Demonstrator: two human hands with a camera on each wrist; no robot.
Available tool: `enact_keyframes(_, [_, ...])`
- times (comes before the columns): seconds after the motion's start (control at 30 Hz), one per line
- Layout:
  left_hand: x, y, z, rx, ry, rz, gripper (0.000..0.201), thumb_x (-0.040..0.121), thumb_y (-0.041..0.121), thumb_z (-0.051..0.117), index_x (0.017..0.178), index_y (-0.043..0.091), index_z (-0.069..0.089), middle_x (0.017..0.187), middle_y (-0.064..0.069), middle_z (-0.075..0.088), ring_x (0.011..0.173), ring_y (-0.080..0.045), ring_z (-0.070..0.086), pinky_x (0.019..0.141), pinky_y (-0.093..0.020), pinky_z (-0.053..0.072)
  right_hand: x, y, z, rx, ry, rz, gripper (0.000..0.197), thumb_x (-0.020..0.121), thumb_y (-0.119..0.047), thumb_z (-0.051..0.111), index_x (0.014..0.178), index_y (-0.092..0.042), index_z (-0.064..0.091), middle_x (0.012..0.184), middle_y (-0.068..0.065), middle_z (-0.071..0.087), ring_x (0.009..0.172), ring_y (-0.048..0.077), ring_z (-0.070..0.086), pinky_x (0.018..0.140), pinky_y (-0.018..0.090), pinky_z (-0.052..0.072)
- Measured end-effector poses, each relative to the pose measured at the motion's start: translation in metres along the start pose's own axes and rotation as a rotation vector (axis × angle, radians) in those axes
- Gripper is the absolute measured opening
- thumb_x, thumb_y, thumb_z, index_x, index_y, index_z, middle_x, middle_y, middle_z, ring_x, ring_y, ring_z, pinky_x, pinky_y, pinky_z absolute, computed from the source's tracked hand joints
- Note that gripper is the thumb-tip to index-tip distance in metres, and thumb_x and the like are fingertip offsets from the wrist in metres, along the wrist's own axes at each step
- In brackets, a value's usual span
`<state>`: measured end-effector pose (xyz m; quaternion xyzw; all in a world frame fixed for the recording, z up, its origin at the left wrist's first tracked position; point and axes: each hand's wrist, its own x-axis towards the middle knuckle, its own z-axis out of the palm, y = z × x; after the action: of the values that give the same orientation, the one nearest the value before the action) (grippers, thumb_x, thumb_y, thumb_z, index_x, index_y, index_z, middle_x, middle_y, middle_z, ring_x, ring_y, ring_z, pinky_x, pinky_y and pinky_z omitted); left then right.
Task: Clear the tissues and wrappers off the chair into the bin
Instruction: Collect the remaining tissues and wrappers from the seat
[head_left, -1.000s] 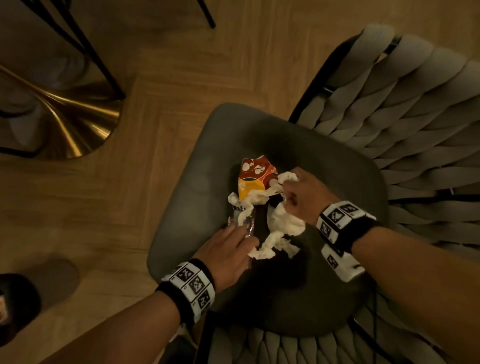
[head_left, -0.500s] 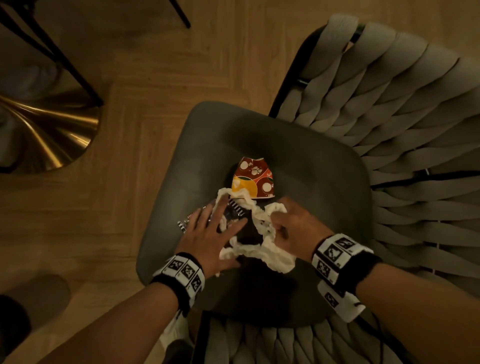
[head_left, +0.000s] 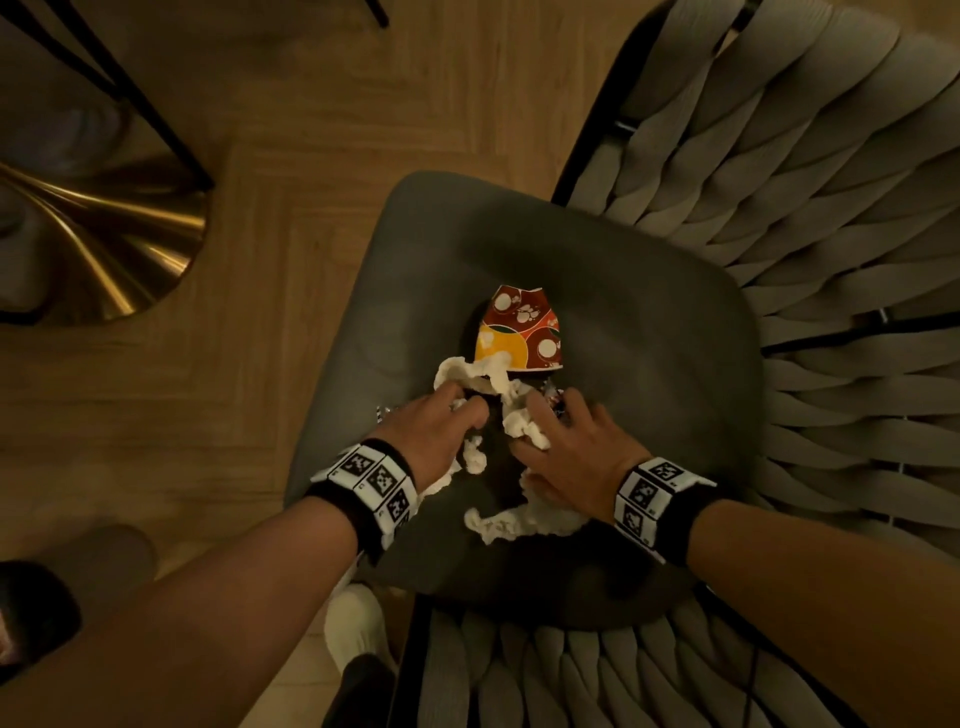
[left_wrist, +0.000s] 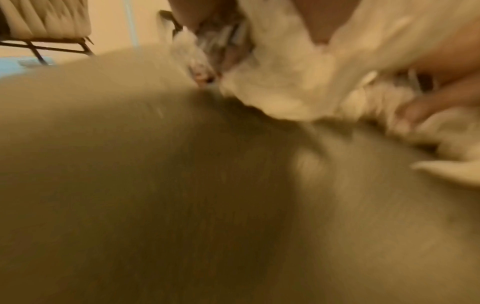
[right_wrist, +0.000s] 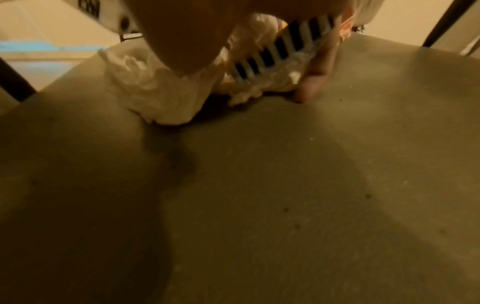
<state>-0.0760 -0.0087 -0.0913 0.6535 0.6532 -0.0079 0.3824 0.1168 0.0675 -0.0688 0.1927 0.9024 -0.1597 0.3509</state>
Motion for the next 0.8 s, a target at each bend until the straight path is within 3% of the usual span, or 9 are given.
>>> enact_keyframes(0.17, [-0.021,0.007,-0.021,-0.267,0.047,-0.060,0.022,0.086,0.005,0.045,0.093,0.025,0.048,0.096,0.004,0.051,0.080,-0.019,0.052,0.073,-0.039,0.049,0.004,-0.004,-0.016,0.011,-0.191,-0.073,0.044,0.091,-0.030,0.052,0.133,-0.027,0.040,0.151,0.015,0.012,0.129,0.046,0.027,0.095,0.052,0.045])
enact_keyframes(0.3, [-0.053,0.013,-0.034,-0.465,0.213,-0.062,0.031,0.084,0.002,0.047,0.085,0.033,0.047,0.091,0.008,0.057,0.086,-0.010,0.054,0.079,-0.035,0.049,-0.014,0.001,-0.033,0.129,-0.224,-0.059,0.035,0.093,-0.032,0.049,0.127,-0.025,0.047,0.149,0.014,0.023,0.119,0.036,0.045,0.094,0.043,0.048])
enact_keyframes(0.47, [-0.055,0.032,-0.061,-0.519,0.249,-0.124,0.044,0.089,0.006,0.044,0.115,0.041,0.043,0.102,0.007,0.058,0.086,-0.009,0.056,0.077,-0.028,0.048,-0.055,0.022,-0.048,0.364,-0.111,0.068,0.023,0.090,-0.038,0.052,0.111,-0.031,0.054,0.137,0.006,0.035,0.102,0.024,0.056,0.084,0.035,0.052])
enact_keyframes(0.6, [-0.003,0.048,-0.078,-0.314,0.226,-0.143,0.041,0.092,0.014,0.044,0.127,0.033,0.036,0.084,-0.001,0.057,0.066,-0.014,0.052,0.062,-0.032,0.044,-0.061,0.034,-0.054,0.515,0.031,0.214,0.021,0.085,-0.035,0.061,0.105,-0.030,0.060,0.116,-0.001,0.045,0.099,0.021,0.055,0.081,0.029,0.050])
enact_keyframes(0.63, [0.011,0.051,-0.082,-0.267,0.205,-0.165,0.038,0.093,0.021,0.046,0.128,0.031,0.034,0.085,-0.003,0.059,0.068,-0.017,0.055,0.063,-0.035,0.047,-0.059,0.036,-0.055,0.541,0.052,0.237,0.021,0.084,-0.034,0.062,0.104,-0.029,0.060,0.115,-0.001,0.046,0.100,0.021,0.055,0.082,0.030,0.049])
enact_keyframes(0.7, [0.035,0.054,-0.087,-0.218,0.149,-0.233,0.046,0.090,0.039,0.052,0.128,0.028,0.030,0.102,-0.009,0.062,0.086,-0.026,0.061,0.077,-0.043,0.053,-0.056,0.039,-0.054,0.587,0.076,0.273,0.022,0.083,-0.033,0.064,0.104,-0.029,0.061,0.114,-0.002,0.047,0.101,0.021,0.054,0.083,0.030,0.049])
enact_keyframes(0.8, [0.062,0.056,-0.087,-0.170,0.121,-0.349,0.082,0.074,0.051,0.069,0.135,0.024,0.020,0.125,-0.017,0.053,0.110,-0.036,0.055,0.092,-0.047,0.048,-0.050,0.041,-0.051,0.635,0.101,0.293,0.019,0.082,-0.031,0.065,0.101,-0.029,0.062,0.106,-0.005,0.043,0.096,0.018,0.052,0.078,0.029,0.046])
